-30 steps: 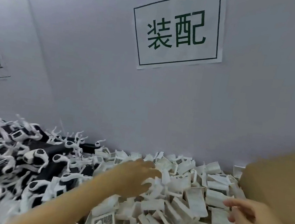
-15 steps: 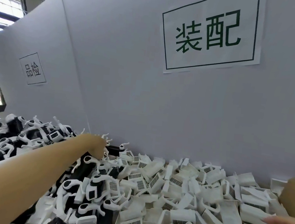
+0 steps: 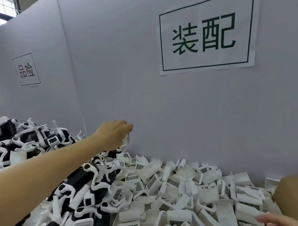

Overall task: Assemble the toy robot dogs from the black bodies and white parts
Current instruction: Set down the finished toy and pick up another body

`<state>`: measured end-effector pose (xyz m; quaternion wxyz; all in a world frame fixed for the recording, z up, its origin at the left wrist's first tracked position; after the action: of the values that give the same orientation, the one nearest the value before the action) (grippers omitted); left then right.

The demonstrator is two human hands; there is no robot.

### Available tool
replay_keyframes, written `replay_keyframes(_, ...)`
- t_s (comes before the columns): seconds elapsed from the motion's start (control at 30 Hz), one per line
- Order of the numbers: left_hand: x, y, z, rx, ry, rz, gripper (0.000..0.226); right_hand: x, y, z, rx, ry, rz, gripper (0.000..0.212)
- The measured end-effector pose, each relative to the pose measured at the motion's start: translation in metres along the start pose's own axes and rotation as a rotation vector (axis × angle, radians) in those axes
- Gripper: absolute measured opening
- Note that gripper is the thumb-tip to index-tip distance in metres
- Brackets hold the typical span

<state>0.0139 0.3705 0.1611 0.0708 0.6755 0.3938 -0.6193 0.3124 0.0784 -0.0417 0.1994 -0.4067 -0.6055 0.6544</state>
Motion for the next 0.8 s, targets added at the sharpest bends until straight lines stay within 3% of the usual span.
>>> replay_keyframes(0.1, -0.024, 0.028, -0.001, 0.070, 0.313, 0.164, 0.054, -0.007, -0.004, 0.011, 0.054, -0.098, 0.045, 0.050)
replay_keyframes(0.13, -0.033, 0.043, 0.000, 0.097, 0.391, 0.245, 0.055, -0.009, -0.010, 0.015, 0.061, -0.060, 0.091, 0.053)
replay_keyframes(0.27, -0.051, 0.096, 0.010, 0.037, 0.670, 0.823, 0.036, -0.013, -0.031, 0.027, 0.045, -0.070, 0.104, 0.042)
replay_keyframes(0.37, -0.046, 0.142, 0.024, -0.028, 0.758, 1.214, 0.034, -0.010, -0.046, 0.034, 0.007, -0.112, 0.011, 0.036)
replay_keyframes(0.5, -0.026, 0.203, 0.039, -0.098, 0.746, 1.669, 0.043, -0.008, -0.057, 0.041, 0.043, -0.121, -0.122, 0.040)
replay_keyframes(0.63, -0.010, 0.256, 0.043, 0.035, 0.757, 1.569, 0.068, -0.007, -0.057, 0.039, 0.181, -0.106, -0.411, 0.032)
replay_keyframes(0.73, -0.006, 0.285, 0.037, 0.221, 0.737, 1.323, 0.057, -0.004, -0.056, 0.042, 0.255, -0.200, -0.533, 0.045)
replay_keyframes(0.8, -0.009, 0.298, 0.035, 0.320, 0.690, 1.285, 0.054, -0.006, -0.054, 0.042, 0.265, -0.255, -0.582, 0.050)
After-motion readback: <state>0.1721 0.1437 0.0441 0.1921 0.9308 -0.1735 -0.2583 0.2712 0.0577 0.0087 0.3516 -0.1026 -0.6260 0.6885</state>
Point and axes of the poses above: each hand's wrist, its own z-axis away from the middle knuckle, its own x-axis out of the palm, y = z × x, the point moved 4 cm from there along -z, towards the middle knuckle, and after that the axes turned 10 degrees about x, right-handed, at the moved point
